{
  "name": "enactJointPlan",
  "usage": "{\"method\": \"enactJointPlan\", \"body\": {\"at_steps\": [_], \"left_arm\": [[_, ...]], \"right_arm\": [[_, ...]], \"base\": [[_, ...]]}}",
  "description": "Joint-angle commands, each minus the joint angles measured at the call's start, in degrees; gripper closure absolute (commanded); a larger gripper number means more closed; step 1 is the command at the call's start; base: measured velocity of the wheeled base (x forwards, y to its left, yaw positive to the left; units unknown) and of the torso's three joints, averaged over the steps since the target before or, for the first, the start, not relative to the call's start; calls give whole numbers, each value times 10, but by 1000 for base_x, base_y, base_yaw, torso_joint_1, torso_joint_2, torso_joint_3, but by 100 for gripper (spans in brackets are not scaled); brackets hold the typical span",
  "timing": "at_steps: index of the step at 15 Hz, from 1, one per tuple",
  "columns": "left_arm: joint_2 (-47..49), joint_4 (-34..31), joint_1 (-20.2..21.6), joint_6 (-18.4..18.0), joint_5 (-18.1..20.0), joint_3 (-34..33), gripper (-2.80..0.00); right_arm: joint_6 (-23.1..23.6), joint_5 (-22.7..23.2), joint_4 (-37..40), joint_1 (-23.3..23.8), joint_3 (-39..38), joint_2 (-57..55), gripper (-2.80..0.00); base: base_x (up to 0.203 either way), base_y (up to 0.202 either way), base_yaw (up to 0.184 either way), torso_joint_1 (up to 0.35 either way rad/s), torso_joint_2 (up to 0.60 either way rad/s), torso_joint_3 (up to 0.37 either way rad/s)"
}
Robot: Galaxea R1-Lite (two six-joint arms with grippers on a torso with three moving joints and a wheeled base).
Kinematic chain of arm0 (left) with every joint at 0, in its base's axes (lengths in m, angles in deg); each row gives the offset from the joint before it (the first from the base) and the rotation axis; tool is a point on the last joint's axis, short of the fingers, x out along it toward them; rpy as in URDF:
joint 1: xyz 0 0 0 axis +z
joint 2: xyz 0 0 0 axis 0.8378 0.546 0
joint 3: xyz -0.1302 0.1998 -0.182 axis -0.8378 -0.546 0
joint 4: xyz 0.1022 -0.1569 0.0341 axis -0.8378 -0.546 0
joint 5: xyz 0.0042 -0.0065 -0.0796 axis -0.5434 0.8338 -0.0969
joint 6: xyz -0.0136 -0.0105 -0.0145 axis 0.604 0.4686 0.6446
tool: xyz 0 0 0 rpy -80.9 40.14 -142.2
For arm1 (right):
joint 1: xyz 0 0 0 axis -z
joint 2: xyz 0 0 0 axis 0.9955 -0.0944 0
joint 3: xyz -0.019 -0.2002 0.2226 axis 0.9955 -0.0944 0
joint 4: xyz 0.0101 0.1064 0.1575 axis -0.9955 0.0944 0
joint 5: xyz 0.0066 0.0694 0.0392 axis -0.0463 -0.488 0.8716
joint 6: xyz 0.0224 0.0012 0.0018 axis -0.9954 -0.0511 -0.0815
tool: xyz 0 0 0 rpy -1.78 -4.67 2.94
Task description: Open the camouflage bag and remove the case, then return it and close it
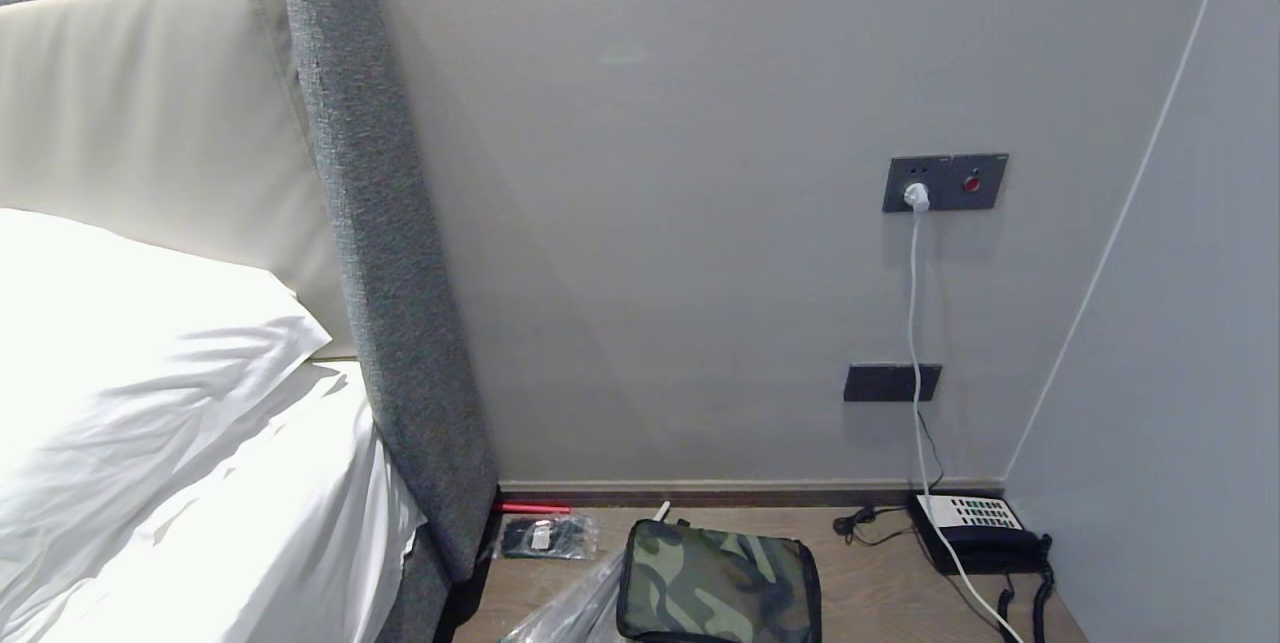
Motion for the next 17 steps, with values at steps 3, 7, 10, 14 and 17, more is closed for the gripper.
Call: {"method": "enactJointPlan", "body": {"at_steps": [3,7,10,14,17], "left_arm": [[0,0,0,0,0,0,0],[0,0,0,0,0,0,0],[0,0,0,0,0,0,0],[0,0,0,0,0,0,0],[0,0,0,0,0,0,0]], "right_arm": [[-2,-2,0,0,-1,17,0],[2,-1,0,0,-1,17,0],[0,-1,0,0,-1,17,0],[-3,-2,0,0,-1,17,0],[-2,-2,0,0,-1,17,0]], "base": [[0,0,0,0,0,0],[0,0,0,0,0,0],[0,0,0,0,0,0],[0,0,0,0,0,0],[0,0,0,0,0,0]]}}
